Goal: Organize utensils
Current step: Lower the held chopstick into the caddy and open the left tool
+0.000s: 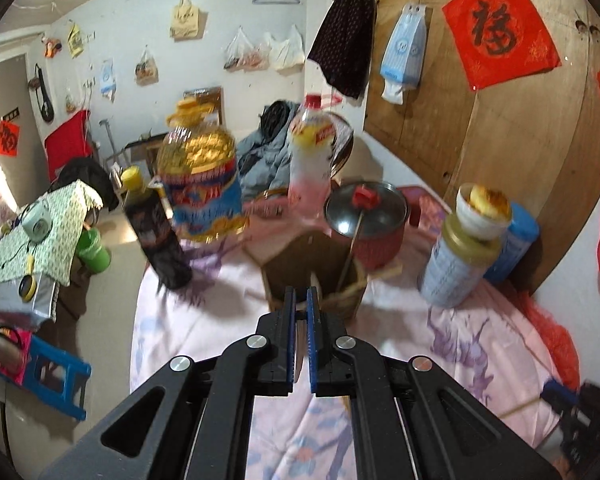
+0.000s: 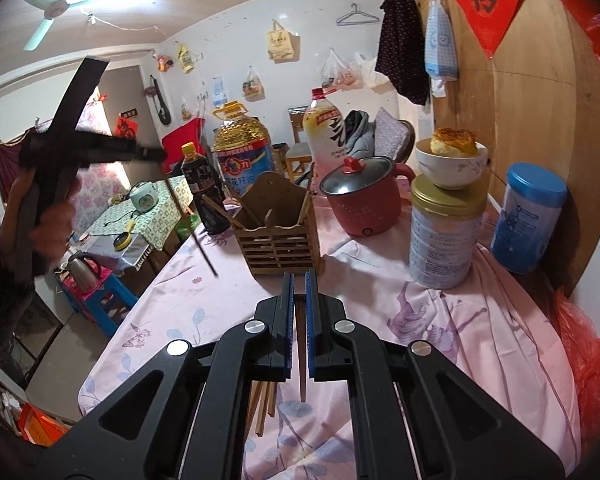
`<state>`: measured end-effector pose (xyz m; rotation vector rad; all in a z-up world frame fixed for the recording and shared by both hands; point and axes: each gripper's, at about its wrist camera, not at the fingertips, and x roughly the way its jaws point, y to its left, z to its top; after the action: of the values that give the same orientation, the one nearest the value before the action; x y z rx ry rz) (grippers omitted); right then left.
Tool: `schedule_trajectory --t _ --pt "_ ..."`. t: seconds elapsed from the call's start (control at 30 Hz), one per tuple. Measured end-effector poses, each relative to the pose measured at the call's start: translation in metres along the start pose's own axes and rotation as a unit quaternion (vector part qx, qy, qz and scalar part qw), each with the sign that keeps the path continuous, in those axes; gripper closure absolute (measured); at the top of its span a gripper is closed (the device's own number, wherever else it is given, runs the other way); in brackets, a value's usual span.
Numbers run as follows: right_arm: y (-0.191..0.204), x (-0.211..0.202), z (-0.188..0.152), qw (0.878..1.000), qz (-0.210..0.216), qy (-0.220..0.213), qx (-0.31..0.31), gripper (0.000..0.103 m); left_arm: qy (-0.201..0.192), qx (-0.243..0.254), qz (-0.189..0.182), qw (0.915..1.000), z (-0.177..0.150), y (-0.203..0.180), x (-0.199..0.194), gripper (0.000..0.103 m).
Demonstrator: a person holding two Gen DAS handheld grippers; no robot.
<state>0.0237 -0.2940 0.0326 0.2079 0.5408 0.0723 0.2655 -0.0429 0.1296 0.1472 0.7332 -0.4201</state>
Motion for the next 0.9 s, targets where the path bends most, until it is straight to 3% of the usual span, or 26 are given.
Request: schedule_trajectory --t 0.4,0.63,0.67,0.7,0.77,0.9 --pt "-0.017 -0.02 -0.008 0.998 -0.05 -0.002 0.03 0.097 -0.036 -0.018 0.001 0.9992 0.076 0.0 0.047 0.097" --pt "-0.026 -0.025 -0.012 0.996 -0.073 0.0 0.044 0.097 -0.039 -0.025 0.006 0.9989 0.073 0.001 0.081 0.097" --pt "-0.027 -0.025 -0.012 0.996 -0.074 0.001 0.045 0.097 -0.032 -0.027 0.005 0.9991 0.068 0.002 0.084 0.092" --pt "-0.028 -0.024 -0.012 0.996 -0.074 0.001 0.047 0.097 -0.017 -0.03 0.007 0.9994 0.058 0.002 0.09 0.067" --pt "-0.028 -0.022 -0.01 0.996 -0.069 0.0 0.048 0.097 -0.016 -0.033 0.017 0.9992 0.039 0.003 0.087 0.043" --pt "-0.022 -0.008 -0.002 0.998 -0.046 0.003 0.039 0.097 -0.003 -0.02 0.024 0.9995 -0.002 0.0 0.074 0.035"
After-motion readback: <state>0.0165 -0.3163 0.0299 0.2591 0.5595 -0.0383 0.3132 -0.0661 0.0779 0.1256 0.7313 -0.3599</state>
